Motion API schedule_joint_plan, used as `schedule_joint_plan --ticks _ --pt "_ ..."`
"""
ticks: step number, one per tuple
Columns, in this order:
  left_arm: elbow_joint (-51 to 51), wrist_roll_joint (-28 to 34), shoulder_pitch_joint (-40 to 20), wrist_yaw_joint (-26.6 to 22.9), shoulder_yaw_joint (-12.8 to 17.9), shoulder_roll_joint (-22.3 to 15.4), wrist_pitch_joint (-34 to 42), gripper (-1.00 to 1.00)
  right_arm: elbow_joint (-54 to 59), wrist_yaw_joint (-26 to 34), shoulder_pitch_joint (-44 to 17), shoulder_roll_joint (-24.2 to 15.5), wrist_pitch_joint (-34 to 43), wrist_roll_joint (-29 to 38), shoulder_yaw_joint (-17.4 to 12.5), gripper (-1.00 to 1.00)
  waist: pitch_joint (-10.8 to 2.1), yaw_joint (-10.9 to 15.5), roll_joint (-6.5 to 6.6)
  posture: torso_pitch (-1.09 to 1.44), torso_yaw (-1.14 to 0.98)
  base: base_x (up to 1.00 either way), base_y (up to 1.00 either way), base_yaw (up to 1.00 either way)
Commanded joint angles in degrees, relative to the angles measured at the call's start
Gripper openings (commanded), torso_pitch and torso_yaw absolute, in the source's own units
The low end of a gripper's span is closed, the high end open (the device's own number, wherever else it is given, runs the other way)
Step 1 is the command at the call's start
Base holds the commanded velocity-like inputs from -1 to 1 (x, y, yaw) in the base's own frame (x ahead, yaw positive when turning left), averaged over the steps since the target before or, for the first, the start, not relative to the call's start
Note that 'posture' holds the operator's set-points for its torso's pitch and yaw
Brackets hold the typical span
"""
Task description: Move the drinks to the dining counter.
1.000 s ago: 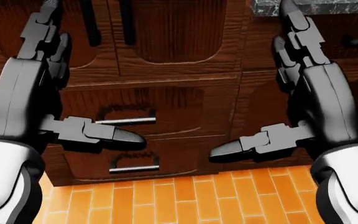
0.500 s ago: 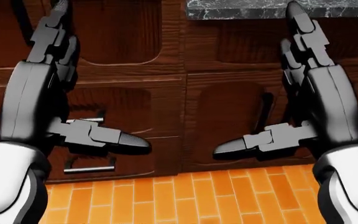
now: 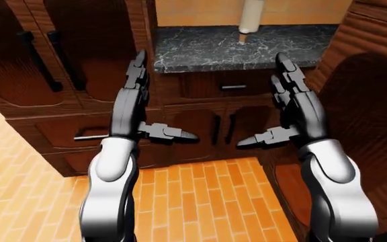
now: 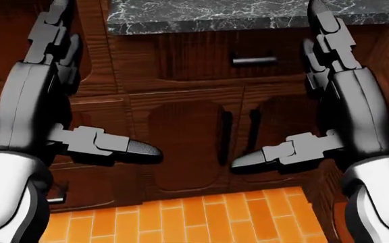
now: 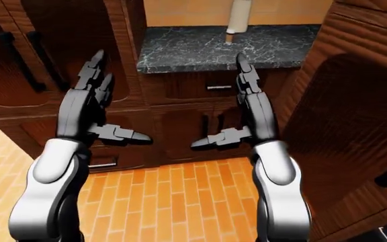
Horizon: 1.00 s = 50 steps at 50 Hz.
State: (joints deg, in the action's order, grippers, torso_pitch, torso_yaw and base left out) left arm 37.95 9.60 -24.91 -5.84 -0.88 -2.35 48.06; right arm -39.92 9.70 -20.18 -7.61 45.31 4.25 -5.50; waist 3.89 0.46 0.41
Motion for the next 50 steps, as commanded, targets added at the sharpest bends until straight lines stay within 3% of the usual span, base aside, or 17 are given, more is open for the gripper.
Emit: schedule_joint_plan --ticks 1,4,9,12,14,16,17,20,23,29,30,31,32,34,42,44,50 --pt "1.7 0.3 -1.4 0.5 0.4 -0.2 -2.1 1.00 -0.7 0.0 -1.3 -0.1 -2.3 0.0 0.1 1.00 -1.09 0.1 0.17 0.00 0.00 0.45 -0.43 0.00" --pt "1.5 0.2 -1.3 0.5 0.6 -0.3 -2.3 1.00 -0.9 0.0 -1.1 0.0 -2.3 0.2 0.2 1.00 -2.40 0.4 0.16 0.00 0.00 0.31 -0.25 0.00" --pt "1.6 0.1 -1.2 0.6 0.6 -0.3 -2.2 1.00 -0.3 0.0 -0.7 0.1 -3.1 1.0 0.5 1.00 -2.95 0.5 -2.28 0.00 0.00 0.11 -0.02 0.00" --pt "1.6 0.1 -1.0 0.6 0.6 -0.3 -2.4 1.00 -0.3 0.1 -0.7 0.2 -3.0 1.2 0.7 1.00 -3.22 0.3 -0.63 0.00 0.00 0.00 0.00 0.00" --pt "1.5 0.1 -0.8 0.6 0.6 -0.4 -2.6 1.00 -0.3 0.3 -0.6 0.2 -3.1 1.3 0.7 1.00 -3.59 0.5 -1.84 0.00 0.00 0.00 0.00 0.00" --pt "1.6 0.0 -0.8 0.6 0.7 -0.4 -2.6 1.00 -0.3 0.3 -0.6 0.3 -3.1 1.3 0.7 1.00 -4.41 0.7 -0.84 0.00 0.00 0.00 -0.11 0.00" --pt "1.6 0.0 -0.7 0.6 0.7 -0.4 -2.6 1.00 -0.4 0.4 -0.7 0.4 -2.9 1.3 0.7 1.00 -2.84 0.7 0.07 0.00 0.00 0.01 -0.30 0.00" --pt "1.4 -0.1 -0.8 0.6 0.8 -0.4 -2.9 1.00 -0.2 0.4 -0.6 0.5 -3.2 1.4 0.7 1.00 -3.29 0.3 2.60 0.00 0.00 0.00 -0.50 0.00" --pt "1.1 -0.2 -0.8 0.7 0.7 -0.4 -3.1 1.00 -0.2 0.4 -0.5 0.5 -3.3 1.4 0.6 1.00 -3.33 0.2 2.76 0.00 0.00 0.00 -0.57 0.00" --pt "1.0 -0.2 -0.8 0.7 0.7 -0.4 -3.2 1.00 -0.3 0.4 -0.6 0.6 -3.1 1.5 0.8 1.00 -3.43 0.4 -1.70 0.00 0.00 0.00 -0.57 0.00" --pt "1.1 -0.2 -0.8 0.7 0.7 -0.4 -3.2 1.00 -0.2 0.4 -0.6 0.6 -3.2 1.5 0.8 1.00 -3.95 0.5 -3.48 0.00 0.00 0.01 -0.41 0.00" --pt "0.9 -0.2 -0.7 0.7 0.7 -0.4 -3.3 1.00 -0.2 0.4 -0.6 0.6 -3.3 1.5 0.7 1.00 -4.97 0.4 -7.47 0.00 0.00 0.00 -0.27 0.00" --pt "0.9 -0.3 -0.7 0.7 0.8 -0.4 -3.4 1.00 -0.1 0.4 -0.6 0.7 -3.5 1.4 0.7 1.00 -3.07 0.1 -4.94 0.00 0.00 0.00 0.00 0.00" --pt "0.8 -0.3 -0.8 0.7 0.8 -0.5 -3.4 1.00 -0.1 0.4 -0.6 0.7 -3.8 1.3 0.8 1.00 -2.92 -0.2 -5.96 0.00 0.00 0.00 0.00 0.00" --pt "1.3 -0.3 -1.0 0.7 0.9 -0.6 -2.8 1.00 0.0 0.5 -0.9 0.6 -3.5 2.7 1.5 1.00 -2.54 -0.6 -3.91 0.00 0.00 0.00 0.00 0.00" --pt "1.3 -0.3 -1.0 0.7 0.9 -0.7 -2.9 1.00 0.0 0.6 -1.1 0.6 -3.3 2.9 1.4 1.00 -3.80 -0.7 -3.84 0.00 0.00 0.04 0.00 0.00" --pt "1.5 -0.2 -1.6 0.7 0.8 -0.7 -2.3 1.00 -0.6 0.9 -1.8 0.5 -2.2 3.2 1.2 1.00 -3.93 -0.6 -3.22 0.00 0.00 0.08 0.09 0.00"
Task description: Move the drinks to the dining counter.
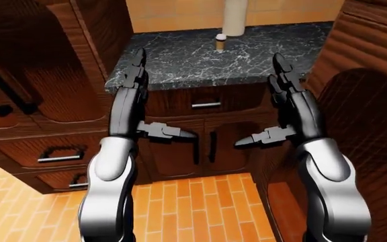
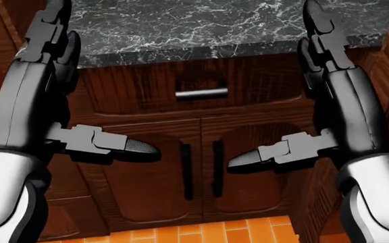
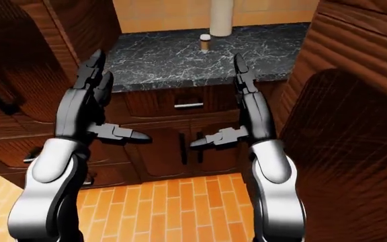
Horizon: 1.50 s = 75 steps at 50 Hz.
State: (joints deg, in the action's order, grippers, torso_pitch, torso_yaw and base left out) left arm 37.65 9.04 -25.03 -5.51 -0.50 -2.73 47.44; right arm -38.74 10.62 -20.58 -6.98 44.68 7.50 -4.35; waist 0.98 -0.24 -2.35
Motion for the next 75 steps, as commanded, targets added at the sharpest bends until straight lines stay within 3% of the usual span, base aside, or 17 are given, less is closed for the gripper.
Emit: schedule_joint_plan --ticks 1,9,13,15,16,18,29,33,40,46,49,56,60,68,69,72,75 --pt "1.8 0.4 -1.5 0.4 0.3 -0.3 -1.6 1.00 -1.8 0.0 -1.5 -0.2 -1.6 -0.1 -0.1 1.00 -1.10 0.1 -0.50 0.00 0.00 0.09 0.20 0.00" --pt "2.4 0.4 -2.5 0.1 0.6 -0.6 -0.5 1.00 -2.4 0.1 -3.0 -0.3 0.2 -0.4 -0.3 1.00 -0.60 0.2 -0.68 0.00 0.00 0.08 0.27 0.00" --pt "2.4 0.5 -3.1 0.0 0.6 -0.7 0.1 1.00 -2.3 -0.4 -4.7 -0.6 2.0 -1.2 -0.8 1.00 0.39 -1.0 1.98 0.00 0.00 0.00 0.00 0.00" --pt "2.7 0.7 -3.8 0.0 0.5 -0.8 0.9 1.00 -2.2 -0.6 -5.2 -0.8 2.3 -1.3 -0.8 1.00 -0.90 -0.8 6.71 0.00 0.00 0.23 0.00 0.00" --pt "2.6 0.7 -4.0 -0.1 0.5 -0.8 0.9 1.00 -2.2 -0.7 -5.3 -0.9 2.4 -1.3 -0.7 1.00 1.28 -0.1 3.60 0.00 0.00 0.44 0.00 0.00" --pt "2.6 0.7 -4.6 -0.1 0.6 -0.8 1.3 1.00 -1.8 -0.9 -5.5 -1.0 2.1 -1.5 -0.8 1.00 2.31 0.1 4.60 0.00 0.00 0.50 0.00 0.00" --pt "3.1 1.2 -5.2 -0.2 0.2 -0.7 2.0 1.00 -2.1 -1.3 -5.8 -1.1 2.3 -2.2 -0.9 1.00 1.16 1.6 1.77 0.00 0.00 0.51 0.00 0.00" --pt "3.2 1.5 -5.1 -0.4 -0.1 -0.7 1.9 1.00 -2.6 -1.4 -6.0 -1.2 2.8 -2.6 -1.1 1.00 -0.20 1.7 -2.54 0.00 0.00 0.36 0.00 0.00" --pt "3.3 2.1 -5.0 -0.7 -0.3 -0.3 1.8 1.00 -2.9 -2.6 -5.8 -1.4 2.8 -5.6 -2.2 1.00 -0.18 0.6 0.21 0.00 0.00 0.00 0.00 -0.10" --pt "3.3 2.3 -4.9 -0.9 -0.3 -0.2 1.8 1.00 -3.1 -2.9 -5.6 -1.7 2.8 -5.9 -1.8 1.00 0.07 0.6 6.32 0.00 0.00 0.00 0.00 -0.74" --pt "3.6 2.4 -5.0 -0.9 -0.4 -0.1 2.1 1.00 -3.5 -2.9 -5.8 -1.9 3.2 -5.7 -1.6 1.00 0.52 1.6 6.80 0.00 0.00 0.00 0.00 -0.54" --pt "3.7 2.7 -5.0 -1.0 -0.5 -0.1 2.2 1.00 -2.8 -1.9 -5.1 -2.0 1.9 -2.6 -0.4 1.00 1.78 1.2 2.81 0.00 0.00 0.00 0.00 0.00" --pt "3.6 2.7 -5.1 -1.1 -0.5 -0.1 2.1 1.00 -3.3 -1.2 -5.5 -1.8 3.0 -2.0 -0.4 1.00 0.68 2.0 -1.82 0.00 0.00 0.00 0.00 0.00" --pt "3.7 2.8 -4.8 -1.1 -0.5 0.0 1.9 1.00 -2.8 -0.8 -4.6 -1.3 1.6 -1.7 -0.5 1.00 0.19 0.5 6.56 0.00 0.00 0.23 -0.08 0.00" --pt "3.8 2.9 -4.7 -1.1 -0.6 0.0 2.0 1.00 -2.6 -0.8 -4.5 -1.2 1.4 -1.7 -0.4 1.00 0.79 1.1 4.66 0.00 0.00 0.23 -0.12 0.00" --pt "3.5 2.8 -4.6 -1.1 -0.5 0.0 1.6 1.00 -2.9 -0.7 -4.5 -1.2 1.5 -1.3 -0.3 1.00 0.11 0.8 5.60 0.00 0.00 0.23 -0.12 0.00" --pt "2.9 2.5 -4.3 -1.0 -0.3 0.1 0.7 1.00 -2.1 -0.7 -4.3 -1.0 0.7 -0.9 -0.1 1.00 0.27 1.2 3.22 0.00 0.00 0.24 -0.02 0.00"
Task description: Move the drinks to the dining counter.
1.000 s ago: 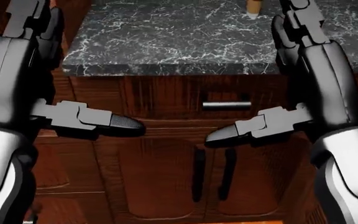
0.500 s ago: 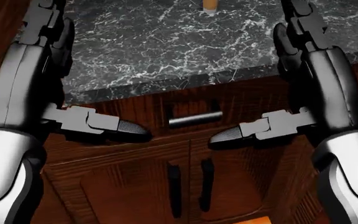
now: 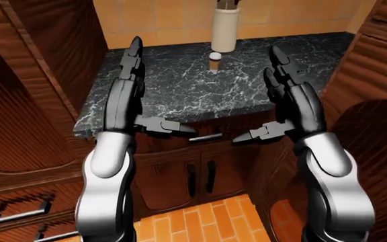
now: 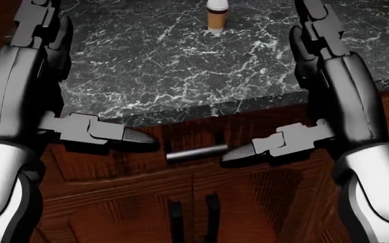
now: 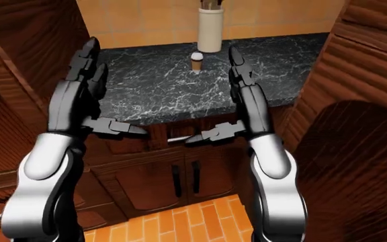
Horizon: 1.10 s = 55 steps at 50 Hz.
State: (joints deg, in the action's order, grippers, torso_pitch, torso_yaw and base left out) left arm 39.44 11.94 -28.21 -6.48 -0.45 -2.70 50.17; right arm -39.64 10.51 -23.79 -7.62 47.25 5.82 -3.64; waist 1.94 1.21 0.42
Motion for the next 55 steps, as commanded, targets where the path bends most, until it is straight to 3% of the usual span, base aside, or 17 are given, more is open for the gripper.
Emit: schedule_joint_plan --ticks 1,4,7,14,17,18,20,25,30,31,32,40,43,50,53,54,55 --pt "1.1 -0.4 -0.9 0.0 -0.4 0.1 -2.2 1.00 -1.3 -0.5 -1.1 -0.3 -1.7 0.9 -0.6 1.00 -0.25 -0.1 -0.42 0.00 0.00 0.23 0.00 0.00" --pt "1.1 -0.4 -1.0 0.0 -0.3 0.0 -2.1 1.00 -1.3 -0.3 -1.2 -0.2 -1.7 1.0 -0.7 1.00 -1.24 0.4 -3.92 0.00 0.00 0.29 0.00 0.00" --pt "1.3 -0.3 -1.2 0.0 -0.4 0.0 -1.8 1.00 -1.6 -0.2 -1.3 -0.1 -1.4 1.1 -0.6 1.00 0.27 -0.6 -3.80 0.00 0.00 0.34 0.00 0.00" --pt "1.4 -0.2 -1.3 0.0 -0.5 0.0 -1.6 1.00 -1.6 -0.2 -1.2 -0.1 -1.7 1.0 -0.9 1.00 0.65 -1.5 0.14 0.00 0.00 0.35 0.00 0.00" --pt "1.8 -0.1 -1.1 0.0 -0.7 0.0 -1.5 1.00 -1.5 -0.1 -1.3 0.0 -1.7 1.0 -0.9 1.00 -0.72 -1.9 4.90 0.00 0.00 0.29 0.00 0.00" --pt "2.1 0.0 -1.2 -0.1 -0.7 0.0 -1.3 1.00 -1.8 -0.1 -1.3 0.0 -1.4 1.0 -0.7 1.00 -1.07 -1.2 3.05 0.00 0.00 0.14 0.00 0.00" --pt "2.1 0.1 -1.3 -0.2 -0.7 0.0 -1.1 1.00 -1.9 -0.1 -1.4 0.0 -1.4 1.0 -0.7 1.00 -1.15 -1.2 3.60 0.00 0.00 0.13 0.00 0.00" --pt "2.3 0.2 -1.6 -0.2 -0.8 0.0 -0.7 1.00 -1.6 0.0 -1.4 -0.2 -1.5 1.1 -0.8 1.00 -1.11 -0.6 0.82 0.00 0.00 0.12 0.00 0.00" --pt "2.9 0.7 -2.0 -0.4 -1.0 0.1 0.1 1.00 -2.7 0.2 -1.9 -0.4 -0.2 1.2 -1.0 1.00 -2.23 0.1 -3.85 0.00 0.00 0.13 0.00 0.00" --pt "3.1 0.7 -2.3 -0.5 -0.9 0.1 0.4 1.00 -2.9 0.3 -2.2 -0.5 0.1 1.1 -1.1 1.00 -1.39 -0.6 -3.07 0.00 0.00 0.12 0.00 0.00" --pt "3.1 0.8 -2.3 -0.5 -1.0 0.1 0.5 1.00 -2.7 0.2 -2.1 -0.5 -0.1 1.1 -1.2 1.00 -0.97 -0.5 -4.12 0.00 0.00 0.13 0.00 0.00" --pt "2.5 0.7 -1.1 -0.3 -0.9 0.3 -1.2 1.00 -1.5 0.0 -1.4 0.0 -1.9 0.4 -1.1 1.00 -0.06 -1.2 -0.29 0.00 0.00 0.13 0.00 0.00" --pt "2.7 0.8 -1.3 -0.4 -0.9 0.2 -0.9 1.00 -1.8 -0.1 -1.2 -0.1 -1.7 0.3 -1.1 1.00 -1.33 -1.6 4.12 0.00 0.00 0.13 0.00 0.00" --pt "2.7 0.7 -1.0 -0.4 -0.8 0.2 -1.1 1.00 -1.5 -0.3 -1.4 0.0 -1.8 0.1 -1.0 1.00 -0.47 -1.1 1.32 0.00 0.00 0.09 0.00 0.00" --pt "2.6 0.7 -1.0 -0.3 -0.8 0.2 -1.2 1.00 -1.5 -0.3 -1.5 -0.1 -1.5 0.1 -1.0 1.00 0.08 -0.5 -1.10 0.00 0.00 0.04 0.00 0.00" --pt "2.6 0.7 -1.1 -0.4 -0.8 0.2 -1.1 1.00 -1.6 -0.3 -1.5 -0.1 -1.4 0.1 -1.0 1.00 -1.64 -0.4 -2.42 0.00 0.00 0.16 0.00 0.00" --pt "2.8 0.7 -1.3 -0.4 -0.8 0.2 -0.8 1.00 -1.8 -0.2 -1.6 -0.2 -1.2 0.1 -1.0 1.00 -1.17 -0.1 -3.12 0.00 0.00 0.24 -0.01 0.00"
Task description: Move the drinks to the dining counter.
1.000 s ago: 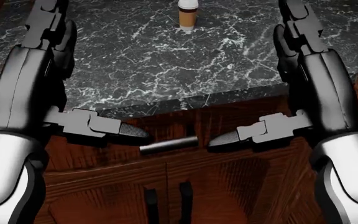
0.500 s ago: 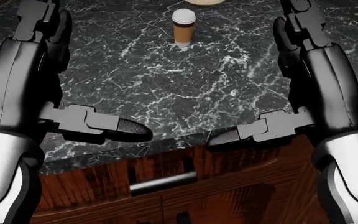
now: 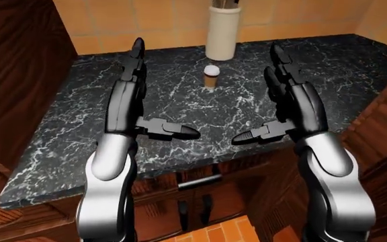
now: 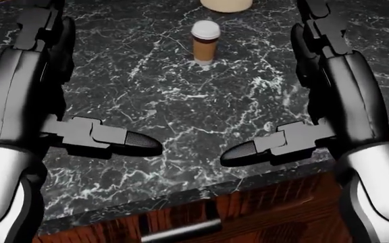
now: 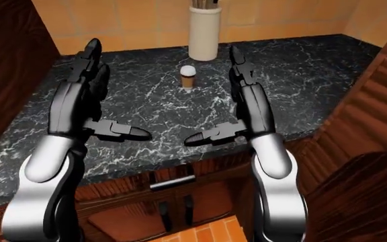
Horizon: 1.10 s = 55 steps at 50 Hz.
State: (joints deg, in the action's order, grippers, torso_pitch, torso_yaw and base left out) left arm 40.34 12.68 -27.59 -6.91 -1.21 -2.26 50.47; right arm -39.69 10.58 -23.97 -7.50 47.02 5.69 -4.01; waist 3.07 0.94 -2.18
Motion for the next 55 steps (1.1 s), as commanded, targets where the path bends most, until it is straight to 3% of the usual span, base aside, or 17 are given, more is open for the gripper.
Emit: schedule_joint_plan --ticks 1,5,8,9,10,12,14,18,20,21,23,24,27,30,32,36,55 --pt "1.9 0.1 -2.0 0.1 -0.2 -0.3 -1.1 1.00 -1.7 -0.3 -1.4 -0.4 -1.0 0.3 -0.6 1.00 -0.98 -0.3 0.58 0.00 0.00 0.30 0.00 0.00" --pt "2.0 0.1 -2.4 0.0 -0.1 -0.3 -0.7 1.00 -2.0 -0.1 -1.6 -0.5 -0.7 0.3 -0.6 1.00 -1.01 -0.8 1.86 0.00 0.00 0.33 0.00 0.00" --pt "2.2 0.2 -2.5 -0.1 -0.1 -0.3 -0.6 1.00 -2.2 -0.1 -1.8 -0.5 -0.5 0.4 -0.5 1.00 -0.89 -1.1 4.64 0.00 0.00 0.33 -0.01 0.00" --pt "2.2 0.2 -2.5 -0.1 0.0 -0.3 -0.6 1.00 -2.2 0.0 -1.9 -0.5 -0.4 0.4 -0.6 1.00 -1.30 -1.2 6.43 0.00 0.00 0.33 0.00 0.00" --pt "2.1 0.2 -2.4 -0.1 0.0 -0.3 -0.7 1.00 -2.2 -0.1 -2.0 -0.5 -0.3 0.5 -0.5 1.00 -1.12 -0.6 5.29 0.00 0.00 0.30 0.00 0.00" --pt "2.0 0.2 -2.1 0.0 -0.1 -0.3 -0.9 1.00 -2.2 -0.1 -2.0 -0.4 0.0 0.8 -0.1 1.00 -1.17 -1.0 5.93 0.00 0.00 0.14 0.00 0.00" --pt "2.1 0.2 -2.1 0.0 -0.1 -0.3 -1.0 1.00 -2.4 0.0 -2.2 -0.3 0.3 0.8 -0.1 1.00 -1.93 -1.4 4.63 0.00 0.00 0.01 0.00 0.00" --pt "1.8 0.1 -1.8 0.1 -0.1 -0.2 -1.4 1.00 -2.0 -0.1 -2.1 -0.3 0.2 1.0 -0.1 1.00 -1.93 -0.4 0.34 0.00 0.00 0.00 0.00 0.00" --pt "1.7 0.1 -1.8 0.1 -0.1 -0.2 -1.5 1.00 -2.0 -0.1 -2.1 -0.3 0.3 1.1 -0.2 1.00 -1.96 -0.6 1.25 0.00 0.00 0.01 0.00 0.00" --pt "1.6 0.1 -1.7 0.1 0.0 -0.2 -1.7 1.00 -1.8 -0.1 -1.9 -0.2 -0.1 1.0 -0.2 1.00 -3.74 -0.7 1.40 0.00 0.00 0.16 0.00 0.00" --pt "1.7 0.1 -1.6 0.1 -0.1 -0.2 -1.6 1.00 -1.6 -0.1 -1.7 -0.1 -0.5 1.1 -0.2 1.00 -0.88 -1.0 1.21 0.00 0.00 0.29 0.00 0.00" --pt "1.7 0.1 -1.6 0.1 -0.1 -0.2 -1.6 1.00 -1.6 -0.1 -1.6 -0.1 -0.5 1.1 -0.1 1.00 -0.49 -1.2 1.04 0.00 0.00 0.30 0.00 0.00" --pt "2.0 0.1 -1.7 0.1 -0.1 -0.2 -1.3 1.00 -1.7 0.0 -1.6 -0.1 -0.9 0.9 -0.2 1.00 -0.25 -1.1 1.95 0.00 0.00 0.21 0.00 0.00" --pt "2.2 0.1 -1.5 0.1 0.0 -0.3 -1.3 1.00 -1.8 0.0 -1.7 0.0 -0.9 0.9 -0.1 1.00 -1.89 -1.8 4.39 0.00 0.00 0.00 0.00 0.00" --pt "2.3 0.1 -1.5 0.1 0.1 -0.3 -1.2 1.00 -1.7 -0.1 -1.9 -0.1 -0.7 0.9 -0.2 1.00 -1.29 -1.8 3.29 0.00 0.00 0.00 0.00 0.00" --pt "2.2 0.1 -0.8 0.2 -0.2 -0.1 -1.8 1.00 0.3 -0.9 -2.6 0.2 -1.5 1.2 0.0 1.00 -2.10 -1.2 1.17 0.00 0.00 0.00 0.00 0.00" --pt "3.1 0.4 -1.2 -0.1 -0.3 0.0 -0.9 1.00 15.0 -4.5 -11.1 0.3 -5.4 3.2 1.0 1.00 -2.68 -0.6 1.66 0.00 0.00 0.00 0.00 0.00"
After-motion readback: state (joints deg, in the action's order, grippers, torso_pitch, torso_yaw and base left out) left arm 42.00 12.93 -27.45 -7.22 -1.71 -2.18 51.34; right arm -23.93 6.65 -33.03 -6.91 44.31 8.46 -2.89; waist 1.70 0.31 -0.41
